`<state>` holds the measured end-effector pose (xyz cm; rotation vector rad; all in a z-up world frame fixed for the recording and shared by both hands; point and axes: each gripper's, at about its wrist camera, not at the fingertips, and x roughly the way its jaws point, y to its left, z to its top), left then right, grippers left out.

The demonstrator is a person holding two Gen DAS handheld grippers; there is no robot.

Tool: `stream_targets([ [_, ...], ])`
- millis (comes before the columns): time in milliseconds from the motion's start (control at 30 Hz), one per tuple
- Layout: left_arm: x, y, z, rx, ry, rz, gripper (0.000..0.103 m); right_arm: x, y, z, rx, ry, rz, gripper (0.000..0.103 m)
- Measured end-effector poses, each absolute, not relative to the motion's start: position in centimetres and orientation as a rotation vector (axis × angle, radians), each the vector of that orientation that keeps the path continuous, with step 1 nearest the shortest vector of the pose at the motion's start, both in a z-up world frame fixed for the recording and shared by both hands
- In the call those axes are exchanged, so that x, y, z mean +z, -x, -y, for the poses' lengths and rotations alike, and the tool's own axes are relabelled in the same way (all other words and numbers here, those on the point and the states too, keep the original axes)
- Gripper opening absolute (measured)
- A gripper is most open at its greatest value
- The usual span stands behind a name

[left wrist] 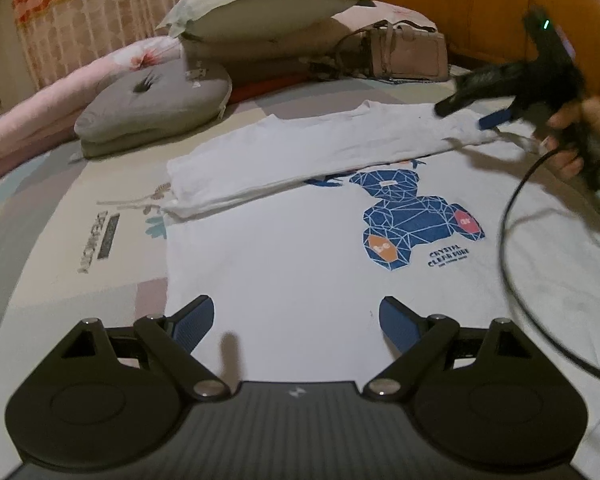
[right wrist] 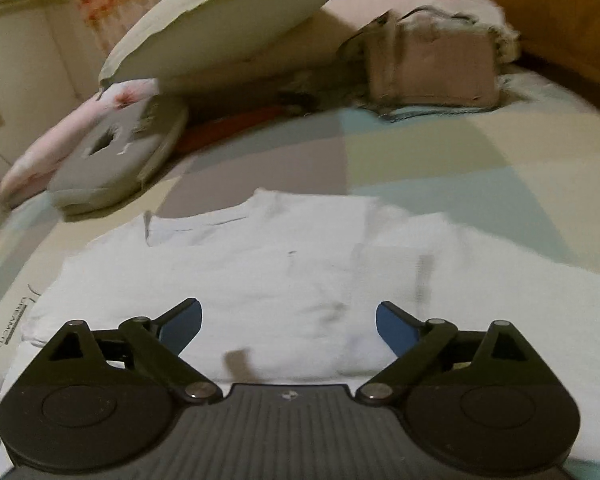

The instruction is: Fold clothes

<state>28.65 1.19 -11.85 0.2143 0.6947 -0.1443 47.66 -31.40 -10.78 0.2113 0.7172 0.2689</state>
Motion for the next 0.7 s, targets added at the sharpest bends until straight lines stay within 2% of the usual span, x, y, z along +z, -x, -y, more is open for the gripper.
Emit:
stream_targets([
  [67, -11.3, -28.3, -1.0, -0.149, -0.232, -0.689, 0.090, -8.7, -44.6, 31.5, 0.288, -0.178, -0.686, 0.103],
  [233, -10.2, -26.6, -1.0, -0.207, -0.242, -0.696, 0.090, -6.5, -37.1, 29.0, 0.345, -0.030, -0.709, 0.103],
  [567, -12.3, -20.9, -0.8, -0.223, -0.304, -0.812, 0.092, -12.5, -26.5, 24.4, 0.288, 0.114, -0.894, 0.103],
  [700, -12.7, -18.9, -2.2, -0.201, -0.227, -0.828, 0.095, -13.3, -23.0, 25.0, 0.214, 0.038, -0.860, 0.103],
])
